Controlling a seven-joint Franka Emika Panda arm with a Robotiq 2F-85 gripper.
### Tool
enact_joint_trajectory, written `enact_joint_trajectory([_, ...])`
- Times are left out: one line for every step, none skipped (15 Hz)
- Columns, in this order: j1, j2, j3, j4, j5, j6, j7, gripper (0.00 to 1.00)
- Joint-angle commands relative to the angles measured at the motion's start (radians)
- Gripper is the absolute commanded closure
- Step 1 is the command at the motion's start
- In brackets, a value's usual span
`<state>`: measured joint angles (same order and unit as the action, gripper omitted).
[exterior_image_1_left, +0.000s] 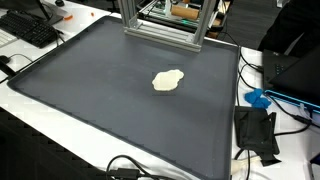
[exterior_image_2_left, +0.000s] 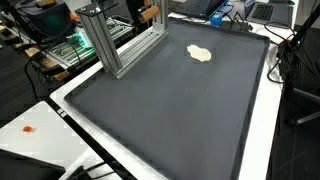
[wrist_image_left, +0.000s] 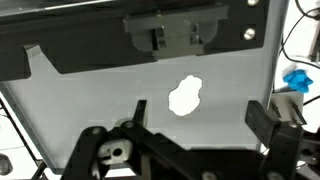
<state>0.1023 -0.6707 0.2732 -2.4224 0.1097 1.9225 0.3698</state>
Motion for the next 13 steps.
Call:
enact_joint_trajectory([-0.043, 0.160, 0.074, 0.093, -0.041, 0.064, 0.125, 0.00])
enact_joint_trajectory([-0.048, 0.197, 0.087, 0.111, -0.054, 0.085, 0.153, 0.00])
enact_joint_trajectory([-0.054, 0.243, 0.100, 0.130, -0.072, 0.109, 0.185, 0.00])
enact_joint_trajectory([-0.058, 0.283, 0.110, 0.146, -0.095, 0.127, 0.216, 0.00])
enact_joint_trajectory([-0.059, 0.324, 0.115, 0.165, -0.116, 0.137, 0.242, 0.00])
enact_joint_trajectory([-0.059, 0.363, 0.118, 0.183, -0.140, 0.148, 0.273, 0.00])
enact_joint_trajectory([-0.057, 0.400, 0.116, 0.199, -0.168, 0.159, 0.306, 0.00])
enact_joint_trajectory([-0.045, 0.426, 0.109, 0.207, -0.194, 0.167, 0.312, 0.00])
enact_joint_trajectory([-0.015, 0.363, 0.075, 0.169, -0.161, 0.157, 0.276, 0.00])
enact_joint_trajectory([-0.013, 0.395, 0.073, 0.182, -0.177, 0.164, 0.288, 0.00])
enact_joint_trajectory([-0.011, 0.419, 0.071, 0.195, -0.184, 0.166, 0.292, 0.00])
enact_joint_trajectory([-0.010, 0.431, 0.070, 0.203, -0.186, 0.167, 0.293, 0.00])
enact_joint_trajectory([-0.010, 0.436, 0.070, 0.207, -0.186, 0.167, 0.293, 0.00])
